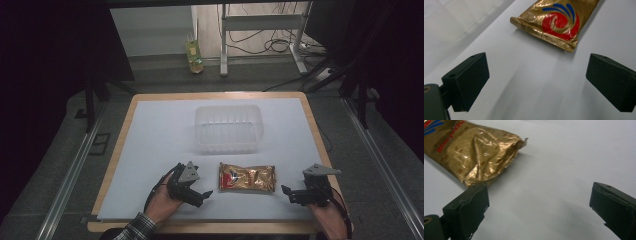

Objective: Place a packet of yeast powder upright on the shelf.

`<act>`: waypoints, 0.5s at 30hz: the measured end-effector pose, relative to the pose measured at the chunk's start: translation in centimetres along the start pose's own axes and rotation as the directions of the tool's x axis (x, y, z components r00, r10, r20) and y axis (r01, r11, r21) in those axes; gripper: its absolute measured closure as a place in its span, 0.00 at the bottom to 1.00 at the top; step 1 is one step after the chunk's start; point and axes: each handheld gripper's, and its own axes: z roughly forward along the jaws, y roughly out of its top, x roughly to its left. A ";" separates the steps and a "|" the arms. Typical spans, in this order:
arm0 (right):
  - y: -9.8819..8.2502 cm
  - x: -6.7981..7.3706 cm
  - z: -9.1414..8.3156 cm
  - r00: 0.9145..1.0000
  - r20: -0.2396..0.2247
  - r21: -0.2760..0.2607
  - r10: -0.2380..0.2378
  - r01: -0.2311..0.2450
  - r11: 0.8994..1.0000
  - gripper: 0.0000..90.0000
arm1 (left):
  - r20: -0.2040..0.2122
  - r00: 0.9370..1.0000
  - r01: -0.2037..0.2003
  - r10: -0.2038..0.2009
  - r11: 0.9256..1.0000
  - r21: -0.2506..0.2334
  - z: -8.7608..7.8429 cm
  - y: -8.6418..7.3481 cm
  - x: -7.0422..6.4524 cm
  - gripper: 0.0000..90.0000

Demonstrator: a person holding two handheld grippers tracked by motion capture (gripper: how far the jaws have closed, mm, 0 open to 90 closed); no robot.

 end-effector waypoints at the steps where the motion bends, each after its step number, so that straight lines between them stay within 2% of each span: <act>1: 0.0 0.2 0.2 1.000 -0.007 0.013 -0.015 0.015 1.000 0.03 | 0.003 1.000 0.002 -0.002 1.000 0.001 0.0 0.0 0.0 0.05; 4: -0.1 0.4 0.4 0.998 0.010 0.060 -0.064 0.063 0.996 0.03 | 0.010 1.000 0.005 -0.005 1.000 -0.002 0.1 0.0 0.1 0.06; 7: -0.1 0.3 0.2 0.999 -0.003 0.042 -0.046 0.047 0.998 0.03 | 0.010 1.000 0.001 -0.001 1.000 -0.002 0.2 0.0 0.1 0.06; 15: -0.3 0.3 0.3 0.999 -0.007 0.060 -0.048 0.049 0.997 0.02 | 0.013 1.000 -0.005 0.005 1.000 0.006 0.5 0.0 0.1 0.06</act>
